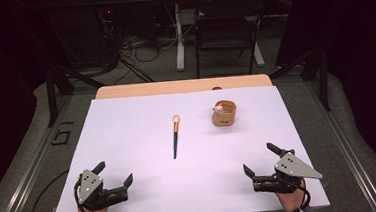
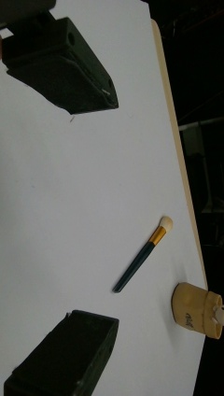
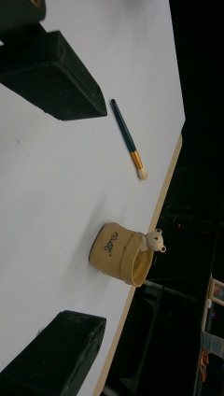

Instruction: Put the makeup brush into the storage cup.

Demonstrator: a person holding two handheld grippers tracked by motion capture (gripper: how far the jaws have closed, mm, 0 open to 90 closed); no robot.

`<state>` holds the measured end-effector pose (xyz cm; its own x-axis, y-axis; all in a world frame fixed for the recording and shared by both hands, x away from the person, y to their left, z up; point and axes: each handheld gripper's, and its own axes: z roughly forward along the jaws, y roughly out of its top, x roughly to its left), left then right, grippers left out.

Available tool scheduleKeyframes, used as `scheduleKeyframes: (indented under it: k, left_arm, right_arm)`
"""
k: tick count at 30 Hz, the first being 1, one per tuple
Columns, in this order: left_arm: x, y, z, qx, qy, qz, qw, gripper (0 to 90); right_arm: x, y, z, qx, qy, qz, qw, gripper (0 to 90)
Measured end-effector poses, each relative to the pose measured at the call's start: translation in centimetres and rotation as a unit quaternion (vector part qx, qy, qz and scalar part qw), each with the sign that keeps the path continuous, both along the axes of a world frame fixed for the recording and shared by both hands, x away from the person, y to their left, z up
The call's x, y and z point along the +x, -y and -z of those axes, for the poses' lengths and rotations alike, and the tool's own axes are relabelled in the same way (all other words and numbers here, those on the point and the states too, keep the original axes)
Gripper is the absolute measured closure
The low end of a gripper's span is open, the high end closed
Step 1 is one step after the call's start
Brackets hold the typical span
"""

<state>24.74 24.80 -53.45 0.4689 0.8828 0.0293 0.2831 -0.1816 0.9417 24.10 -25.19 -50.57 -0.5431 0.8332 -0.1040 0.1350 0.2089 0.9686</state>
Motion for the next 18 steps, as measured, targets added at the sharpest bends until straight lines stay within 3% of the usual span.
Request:
scheduleKeyframes:
  k: [18]
  left_arm:
    - [1.1,1.4,0.2,0.014,-0.012,-0.003,0.9998,0.0]
  right_arm:
    - [0.0,0.1,0.0,0.009,-0.002,-0.003,1.0000,1.6]
